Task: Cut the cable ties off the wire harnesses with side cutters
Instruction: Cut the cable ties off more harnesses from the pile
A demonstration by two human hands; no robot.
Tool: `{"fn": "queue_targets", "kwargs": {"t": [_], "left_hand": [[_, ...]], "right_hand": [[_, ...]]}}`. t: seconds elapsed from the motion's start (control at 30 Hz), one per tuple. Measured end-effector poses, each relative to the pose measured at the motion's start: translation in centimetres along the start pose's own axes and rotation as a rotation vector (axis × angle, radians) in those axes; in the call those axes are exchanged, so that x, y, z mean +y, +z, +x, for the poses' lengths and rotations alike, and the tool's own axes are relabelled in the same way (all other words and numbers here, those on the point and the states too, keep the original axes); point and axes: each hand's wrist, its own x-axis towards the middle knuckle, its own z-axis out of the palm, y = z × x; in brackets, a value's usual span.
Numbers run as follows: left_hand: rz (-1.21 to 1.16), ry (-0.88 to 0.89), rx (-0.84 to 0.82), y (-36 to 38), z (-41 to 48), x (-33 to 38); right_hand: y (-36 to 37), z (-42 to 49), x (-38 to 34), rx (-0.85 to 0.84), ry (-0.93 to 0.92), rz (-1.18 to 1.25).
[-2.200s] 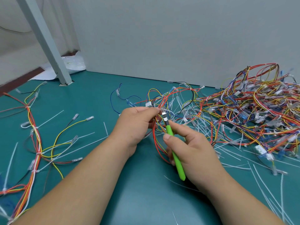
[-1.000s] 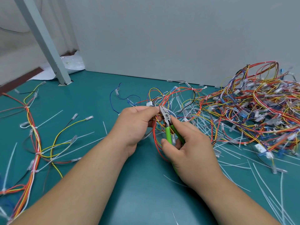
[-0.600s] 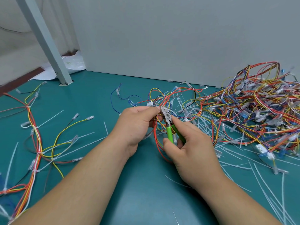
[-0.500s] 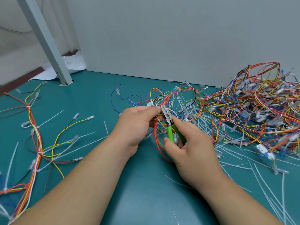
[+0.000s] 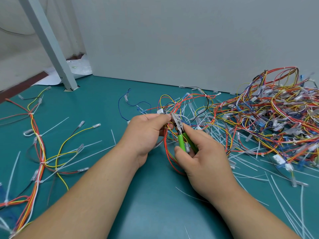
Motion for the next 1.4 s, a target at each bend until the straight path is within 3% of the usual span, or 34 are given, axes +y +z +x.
{"fn": "queue_targets", "kwargs": {"t": [1.2, 1.4], "left_hand": [[-0.048, -0.003, -0.009, -0.16, 0.29, -0.24], [-0.01, -0.022, 0.019, -0.26, 0.61, -0.55]], "right_hand": [[-0.1, 0.07, -0.4, -0.005, -0.019, 0.01], [-0.29, 0.28, -0.68, 0.155, 0.096, 0.2]]}}
